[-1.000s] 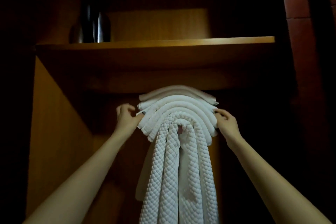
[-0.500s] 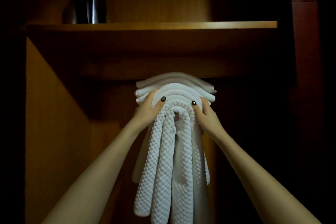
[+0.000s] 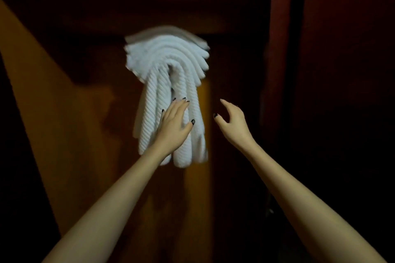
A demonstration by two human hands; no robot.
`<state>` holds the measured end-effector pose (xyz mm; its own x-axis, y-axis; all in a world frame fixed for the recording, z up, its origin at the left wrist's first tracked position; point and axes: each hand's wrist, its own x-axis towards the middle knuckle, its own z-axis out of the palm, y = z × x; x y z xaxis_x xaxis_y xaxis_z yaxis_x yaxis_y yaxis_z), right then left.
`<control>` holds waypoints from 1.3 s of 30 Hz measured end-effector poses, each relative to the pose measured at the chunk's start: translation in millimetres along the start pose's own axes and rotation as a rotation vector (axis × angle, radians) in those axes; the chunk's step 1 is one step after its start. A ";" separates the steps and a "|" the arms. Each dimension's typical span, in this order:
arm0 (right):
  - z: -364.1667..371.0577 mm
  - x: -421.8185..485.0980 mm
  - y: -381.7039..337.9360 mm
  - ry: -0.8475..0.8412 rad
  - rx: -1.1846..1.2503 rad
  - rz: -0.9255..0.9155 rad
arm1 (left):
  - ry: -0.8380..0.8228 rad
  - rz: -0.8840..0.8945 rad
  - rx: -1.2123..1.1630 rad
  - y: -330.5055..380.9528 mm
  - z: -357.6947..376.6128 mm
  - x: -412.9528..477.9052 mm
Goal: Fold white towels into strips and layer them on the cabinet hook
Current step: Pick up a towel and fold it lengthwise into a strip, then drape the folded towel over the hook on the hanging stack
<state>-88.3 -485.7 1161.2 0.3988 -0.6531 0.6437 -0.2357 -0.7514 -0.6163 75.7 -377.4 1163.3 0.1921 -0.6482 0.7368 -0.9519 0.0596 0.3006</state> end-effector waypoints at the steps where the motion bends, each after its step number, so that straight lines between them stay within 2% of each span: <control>1: -8.2 -24.9 15.1 -0.027 -0.053 0.075 | -0.065 -0.006 -0.017 7.0 20.2 -22.2; 8: -83.8 -213.2 106.4 -0.181 -0.281 0.492 | -0.502 0.017 -0.098 92.9 147.6 -143.0; 13: -160.3 -336.8 156.3 -0.164 -0.423 0.826 | -0.889 0.215 0.024 190.4 238.4 -218.7; 15: -196.0 -382.5 170.2 -0.164 -0.468 0.959 | -1.005 0.313 0.000 233.3 267.4 -246.1; 21: -301.8 -519.7 201.2 -0.159 -0.602 1.272 | -1.187 0.532 -0.103 362.1 331.7 -312.7; 26: -377.6 -615.2 221.0 -0.095 -0.579 1.474 | -1.291 0.723 -0.078 463.0 377.9 -375.3; 33: -463.6 -703.4 248.6 -0.088 -0.520 1.676 | -1.398 0.751 -0.169 580.7 430.1 -441.9; 39: -516.1 -755.4 287.5 0.057 -0.427 1.759 | -1.461 0.761 -0.225 637.8 485.9 -466.3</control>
<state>-914.7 -257.0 731.8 -0.5663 -0.6207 -0.5422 -0.4933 0.7823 -0.3803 -737.0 -406.0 717.2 -0.7637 -0.5318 -0.3660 -0.6410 0.6915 0.3330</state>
